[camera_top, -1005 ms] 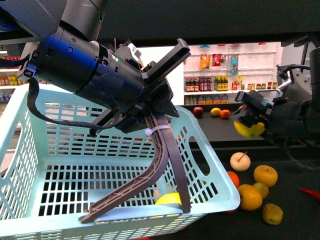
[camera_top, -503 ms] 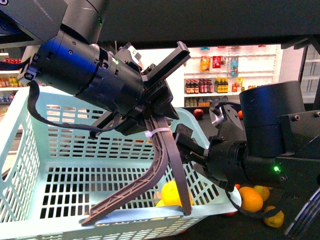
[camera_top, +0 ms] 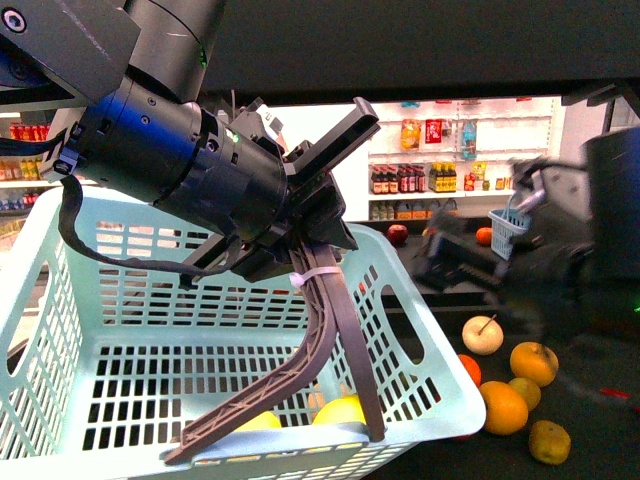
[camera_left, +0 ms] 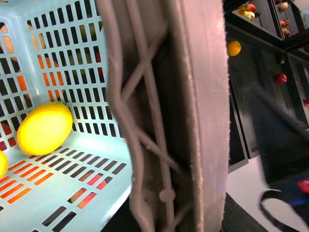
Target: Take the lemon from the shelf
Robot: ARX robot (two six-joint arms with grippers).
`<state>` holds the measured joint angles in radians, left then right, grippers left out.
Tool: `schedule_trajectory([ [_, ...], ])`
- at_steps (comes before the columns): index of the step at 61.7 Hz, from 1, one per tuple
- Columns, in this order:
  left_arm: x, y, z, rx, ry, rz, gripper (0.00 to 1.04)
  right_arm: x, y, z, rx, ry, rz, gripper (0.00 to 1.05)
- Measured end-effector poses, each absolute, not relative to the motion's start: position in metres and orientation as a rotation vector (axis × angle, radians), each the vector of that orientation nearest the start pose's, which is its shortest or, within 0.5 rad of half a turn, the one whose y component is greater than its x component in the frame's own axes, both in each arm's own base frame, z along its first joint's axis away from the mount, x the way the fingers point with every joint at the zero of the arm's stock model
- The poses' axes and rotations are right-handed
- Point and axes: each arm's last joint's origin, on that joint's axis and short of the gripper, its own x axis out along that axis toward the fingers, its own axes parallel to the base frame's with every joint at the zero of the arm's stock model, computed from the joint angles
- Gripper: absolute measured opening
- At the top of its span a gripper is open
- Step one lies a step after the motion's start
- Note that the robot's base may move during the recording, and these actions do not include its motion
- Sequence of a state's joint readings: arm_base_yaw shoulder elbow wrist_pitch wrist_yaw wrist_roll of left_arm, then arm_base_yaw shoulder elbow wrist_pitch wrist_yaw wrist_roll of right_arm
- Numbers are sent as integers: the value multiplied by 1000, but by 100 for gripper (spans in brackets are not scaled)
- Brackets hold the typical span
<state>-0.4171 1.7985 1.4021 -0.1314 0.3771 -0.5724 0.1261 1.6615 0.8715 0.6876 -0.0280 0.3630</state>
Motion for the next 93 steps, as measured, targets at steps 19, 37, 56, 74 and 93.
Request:
schedule_trajectory([
  [19,371,-176,273,-519,750,-602,15,222,-5,271,64,20,76,102],
  [37,371,-176,273,-519,748,-597,15,105,-17,229,19,37,9,64],
  [56,371,-176,273,-518,751,-602,15,98,-3,197,6,9,-22,5],
  [74,371,-176,273,-518,751,-600,15,98,0,183,4,8,0,7],
  [93,371,-176,273,-519,751,-602,15,98,0,175,3,7,0,7],
])
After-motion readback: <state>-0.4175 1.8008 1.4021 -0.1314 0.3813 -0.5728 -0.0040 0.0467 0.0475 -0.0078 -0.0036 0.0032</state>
